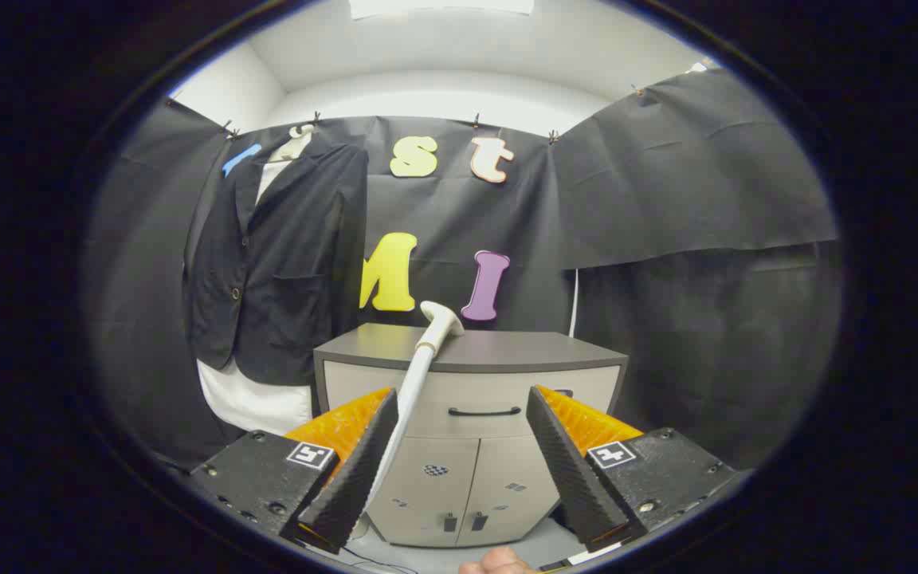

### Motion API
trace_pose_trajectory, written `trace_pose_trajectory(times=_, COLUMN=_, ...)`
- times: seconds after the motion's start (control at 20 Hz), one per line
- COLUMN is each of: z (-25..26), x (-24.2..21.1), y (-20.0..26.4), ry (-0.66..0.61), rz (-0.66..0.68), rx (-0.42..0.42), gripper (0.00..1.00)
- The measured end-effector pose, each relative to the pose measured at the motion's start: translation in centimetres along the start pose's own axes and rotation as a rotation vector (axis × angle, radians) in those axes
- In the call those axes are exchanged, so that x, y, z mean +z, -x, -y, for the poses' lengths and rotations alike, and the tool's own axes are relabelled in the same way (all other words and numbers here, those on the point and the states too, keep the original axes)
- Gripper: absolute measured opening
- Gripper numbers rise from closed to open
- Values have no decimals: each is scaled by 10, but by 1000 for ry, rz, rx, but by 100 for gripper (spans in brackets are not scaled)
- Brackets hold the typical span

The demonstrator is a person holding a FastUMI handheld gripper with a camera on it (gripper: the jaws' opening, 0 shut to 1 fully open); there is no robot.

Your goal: Iron the clothes twice with a garment steamer, once on the left side and once on the right side.

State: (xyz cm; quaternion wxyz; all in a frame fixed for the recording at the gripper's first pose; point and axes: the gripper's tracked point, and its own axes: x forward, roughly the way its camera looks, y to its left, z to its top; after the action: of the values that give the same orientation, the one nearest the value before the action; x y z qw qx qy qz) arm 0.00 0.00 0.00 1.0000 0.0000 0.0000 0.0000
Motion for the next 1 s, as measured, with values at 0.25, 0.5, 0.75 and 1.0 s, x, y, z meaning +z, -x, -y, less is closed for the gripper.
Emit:
trace_pose_trajectory(times=0.25, z=-9, x=5, y=-5, ry=14, rz=-3, rx=-4, gripper=100)
trace_pose_trajectory(times=0.5, z=-22, x=16, y=-7, ry=30, rz=4, rx=-9, gripper=100)
trace_pose_trajectory(times=0.75, z=-33, x=31, y=-13, ry=42, rz=-2, rx=-14, gripper=100)
trace_pose_trajectory(times=1.0, z=-34, x=46, y=-30, ry=6, rz=-71, rx=-65, gripper=100)
